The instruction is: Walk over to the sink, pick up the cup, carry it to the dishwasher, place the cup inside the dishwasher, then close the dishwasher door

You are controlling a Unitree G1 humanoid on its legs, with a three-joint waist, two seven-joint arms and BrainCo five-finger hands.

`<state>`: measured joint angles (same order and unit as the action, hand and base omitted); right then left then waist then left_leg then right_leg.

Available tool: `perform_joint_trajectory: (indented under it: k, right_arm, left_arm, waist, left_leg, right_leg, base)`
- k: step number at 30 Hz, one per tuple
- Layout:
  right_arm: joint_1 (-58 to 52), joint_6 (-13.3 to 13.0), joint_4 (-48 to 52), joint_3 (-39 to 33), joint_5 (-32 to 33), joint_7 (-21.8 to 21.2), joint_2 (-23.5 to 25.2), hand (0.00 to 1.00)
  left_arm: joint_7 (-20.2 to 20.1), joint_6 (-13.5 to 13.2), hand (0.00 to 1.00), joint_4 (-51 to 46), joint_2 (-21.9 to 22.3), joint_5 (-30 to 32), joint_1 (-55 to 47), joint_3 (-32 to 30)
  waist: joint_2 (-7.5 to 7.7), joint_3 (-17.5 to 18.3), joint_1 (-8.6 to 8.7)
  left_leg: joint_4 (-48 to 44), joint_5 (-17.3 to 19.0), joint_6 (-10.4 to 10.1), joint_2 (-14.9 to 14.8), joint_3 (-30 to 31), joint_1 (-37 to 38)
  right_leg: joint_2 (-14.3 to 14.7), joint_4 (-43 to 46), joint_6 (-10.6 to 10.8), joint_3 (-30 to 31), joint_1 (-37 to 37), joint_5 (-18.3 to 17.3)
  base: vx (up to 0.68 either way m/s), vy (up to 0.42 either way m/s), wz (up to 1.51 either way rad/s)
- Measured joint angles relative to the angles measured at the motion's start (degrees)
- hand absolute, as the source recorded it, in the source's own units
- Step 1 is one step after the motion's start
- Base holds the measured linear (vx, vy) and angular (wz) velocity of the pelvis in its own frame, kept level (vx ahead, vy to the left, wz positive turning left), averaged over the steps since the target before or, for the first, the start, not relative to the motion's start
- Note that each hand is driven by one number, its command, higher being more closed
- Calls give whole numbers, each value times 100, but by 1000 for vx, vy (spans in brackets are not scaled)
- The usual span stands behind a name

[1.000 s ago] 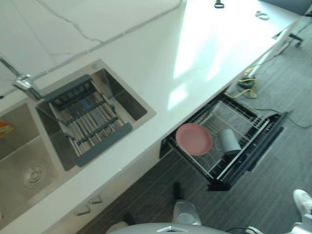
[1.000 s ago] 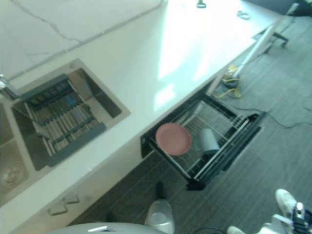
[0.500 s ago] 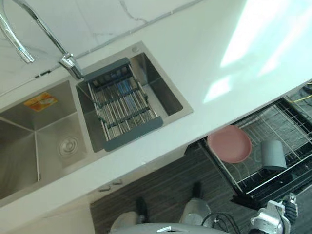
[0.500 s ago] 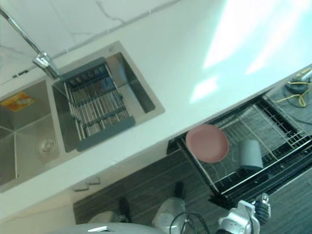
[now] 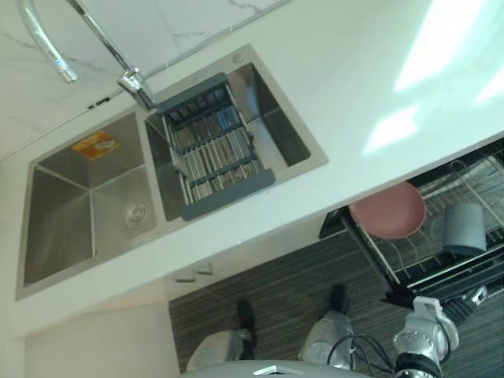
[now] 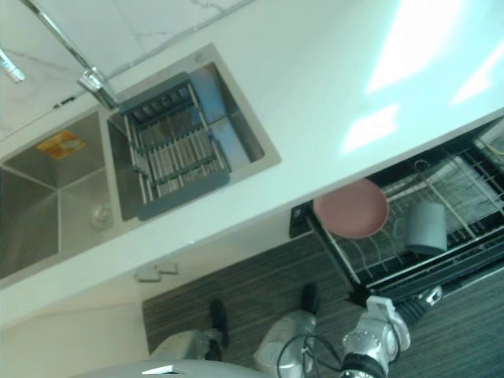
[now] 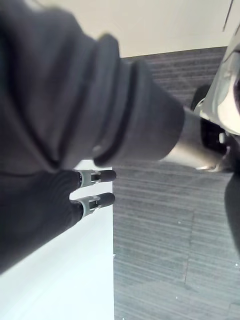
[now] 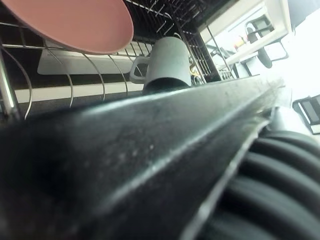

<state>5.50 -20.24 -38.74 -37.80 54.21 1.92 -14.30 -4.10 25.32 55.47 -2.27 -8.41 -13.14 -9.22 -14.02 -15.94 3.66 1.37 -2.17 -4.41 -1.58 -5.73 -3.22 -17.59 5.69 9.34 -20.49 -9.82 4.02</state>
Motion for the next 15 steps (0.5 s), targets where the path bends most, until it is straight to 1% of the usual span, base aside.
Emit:
perform_joint_trajectory:
  k: [1,3,4,5,6,7,8,10,11,12,13,15]
  right_arm:
    - [122,13,-2,139,0,12,-127,100]
    - [302,51,7,352,-48,26,-280,100]
    - [416,69,20,412,-65,71,-321,100]
    - [450,70,51,413,-67,90,-324,100]
    - [499,103,194,434,-72,129,-321,100]
    - [620,138,250,554,-79,143,-326,100]
    - [684,163,291,628,-79,180,-323,100]
    - [947,388,412,855,-79,260,-357,100]
    - [1014,464,412,872,-79,262,-379,100]
    - [1137,568,412,949,-73,297,-447,100]
    - [1229,641,412,1047,-70,318,-532,100]
    - [1370,702,412,1074,-57,339,-596,100]
  left_arm:
    - [1,-54,0,55,-5,-6,-1,49]
    - [-7,-113,0,161,-1,-34,-5,84]
    - [-8,-139,0,204,-1,-34,-6,94]
    - [-18,-146,0,204,2,-36,-5,97]
    - [-48,-162,0,208,19,-41,-9,107]
    - [-55,-173,0,252,29,-41,-13,106]
    - [-56,-173,0,271,29,-41,-17,106]
    - [-65,-195,0,279,29,-41,-22,100]
    - [-86,-200,0,280,29,-41,-22,99]
    - [-122,-217,0,278,29,-45,-21,96]
    - [-138,-227,0,279,29,-59,-21,95]
    - [-138,-233,0,282,27,-123,-23,81]
  waist:
    - [-87,-31,0]
    - [-195,-93,-6]
    - [-237,-116,-7]
    - [-257,-127,-11]
    - [-287,-174,-38]
    - [-361,-179,-38]
    - [-381,-182,-37]
    - [-439,-212,-58]
    - [-457,-207,-74]
    - [-492,-219,-129]
    - [-522,-231,-206]
    - [-533,-244,-262]
  left_leg:
    - [-78,71,52,12,47,-129]
    - [-62,85,41,17,116,-210]
    - [1,64,8,14,192,-244]
    - [2,51,-15,11,288,-284]
    - [21,48,-115,-18,453,-351]
    - [53,76,-194,-66,587,-427]
    - [87,82,-225,-93,618,-451]
    - [94,212,-419,-176,763,-536]
    - [92,220,-429,-201,762,-567]
    - [103,234,-447,-244,810,-609]
    - [126,280,-506,-279,893,-642]
    - [198,375,-543,-319,908,-692]
  right_leg:
    - [7,-211,9,-26,87,113]
    - [69,-544,-1,-61,214,228]
    - [99,-594,-47,-56,218,271]
    - [121,-629,-47,-69,231,279]
    - [208,-734,-46,-115,264,279]
    - [295,-817,-47,-206,272,279]
    - [325,-847,-48,-231,268,280]
    - [447,-875,-51,-315,267,282]
    - [476,-874,-52,-362,267,283]
    - [525,-862,-61,-420,263,289]
    - [570,-855,-71,-512,262,295]
    - [587,-845,-72,-600,249,295]
  base:
    - [-165,53,9]
    - [-181,46,15]
    - [-137,23,29]
    - [-110,-21,41]
    - [-94,-58,42]
    - [-101,-83,36]
    - [-75,-74,30]
    - [-73,-77,27]
    - [-85,-83,29]
    - [-60,-61,30]
    - [-69,-74,32]
    - [-35,-43,41]
